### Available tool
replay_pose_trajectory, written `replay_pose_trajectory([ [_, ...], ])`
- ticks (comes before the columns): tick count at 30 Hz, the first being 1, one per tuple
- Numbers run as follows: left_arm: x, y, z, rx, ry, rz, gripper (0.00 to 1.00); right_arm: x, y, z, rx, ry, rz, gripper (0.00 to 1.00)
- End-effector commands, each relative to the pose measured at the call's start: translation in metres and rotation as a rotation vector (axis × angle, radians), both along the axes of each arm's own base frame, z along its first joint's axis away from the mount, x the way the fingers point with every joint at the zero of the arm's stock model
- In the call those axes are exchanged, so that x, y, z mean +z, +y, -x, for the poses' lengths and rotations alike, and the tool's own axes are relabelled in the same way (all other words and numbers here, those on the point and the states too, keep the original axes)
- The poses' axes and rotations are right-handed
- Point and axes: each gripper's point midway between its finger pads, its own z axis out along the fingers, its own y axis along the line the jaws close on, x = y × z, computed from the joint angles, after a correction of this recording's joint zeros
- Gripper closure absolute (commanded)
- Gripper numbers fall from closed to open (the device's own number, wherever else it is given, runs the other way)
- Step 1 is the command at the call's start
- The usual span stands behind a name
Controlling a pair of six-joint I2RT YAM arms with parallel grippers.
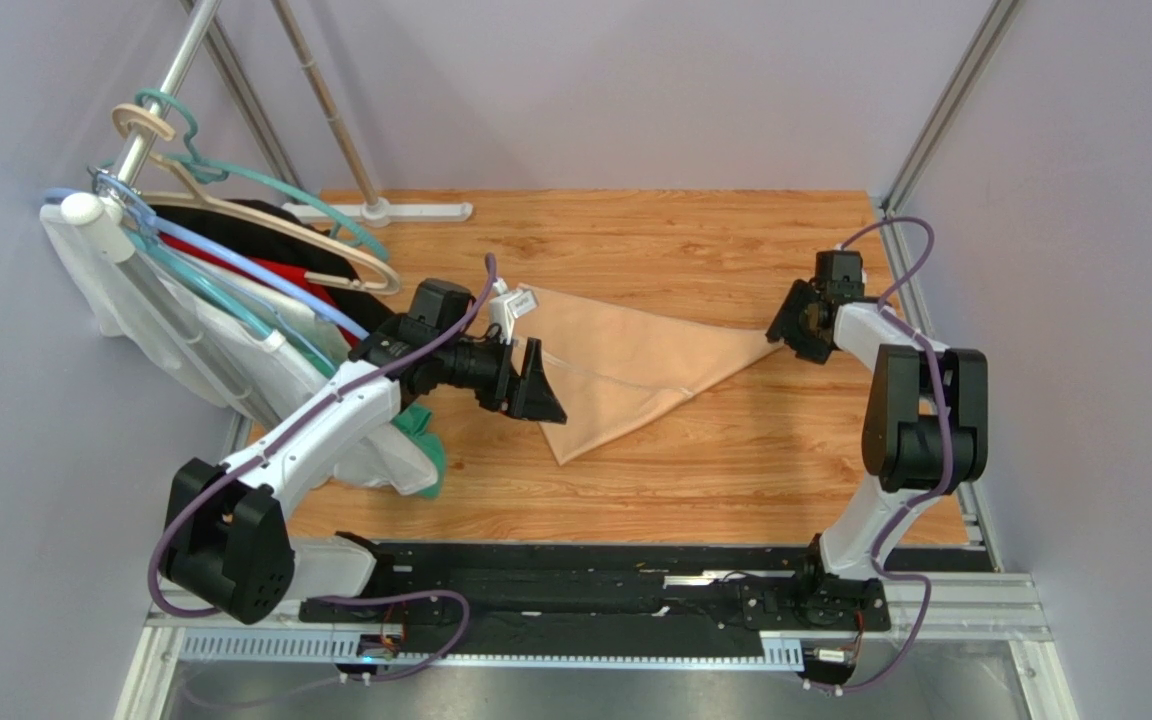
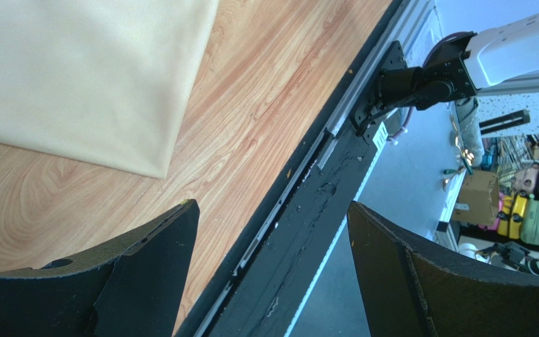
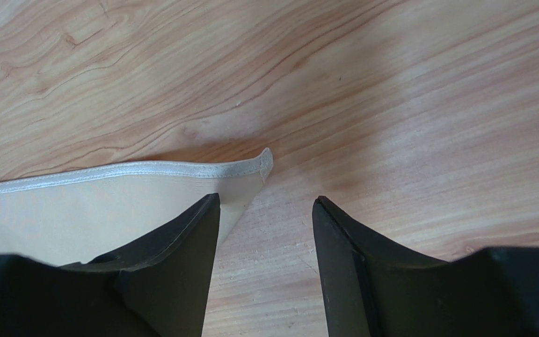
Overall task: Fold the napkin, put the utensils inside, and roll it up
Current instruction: Fold the napkin
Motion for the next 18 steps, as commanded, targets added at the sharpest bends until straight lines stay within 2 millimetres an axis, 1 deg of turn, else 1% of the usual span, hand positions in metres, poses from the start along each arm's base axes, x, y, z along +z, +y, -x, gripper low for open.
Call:
replay_pose_trajectory([
  [1,0.008,0.002,-0.007,0.015,-0.017,0.018,0.13,0.012,-0.001,-0.030,-0.019,-0.088,-0.048,0.46],
  [5,0.008,0.002,-0.008,0.015,-0.017,0.018,0.13,0.006,-0.002,-0.034,-0.030,-0.080,-0.061,0.48],
  [7,0.007,0.003,-0.008,0.017,-0.017,0.016,0.13,0.004,-0.003,-0.033,-0.033,-0.077,-0.062,0.52],
  [8,0.007,0.002,-0.007,0.015,-0.016,0.018,0.13,0.003,-0.002,-0.032,-0.034,-0.073,-0.065,0.54],
  [9,0.008,0.002,-0.007,0.015,-0.017,0.018,0.13,0.002,-0.002,-0.032,-0.034,-0.074,-0.065,0.58],
  [11,0.008,0.002,-0.007,0.015,-0.016,0.019,0.13,0.000,-0.002,-0.031,-0.034,-0.070,-0.065,0.62],
  [12,0.008,0.002,-0.007,0.015,-0.017,0.020,0.13,-0.002,-0.002,-0.030,-0.036,-0.063,-0.065,0.67],
  [18,0.008,0.002,-0.007,0.014,-0.015,0.021,0.13,-0.001,-0.004,-0.031,-0.046,-0.057,-0.060,0.79],
])
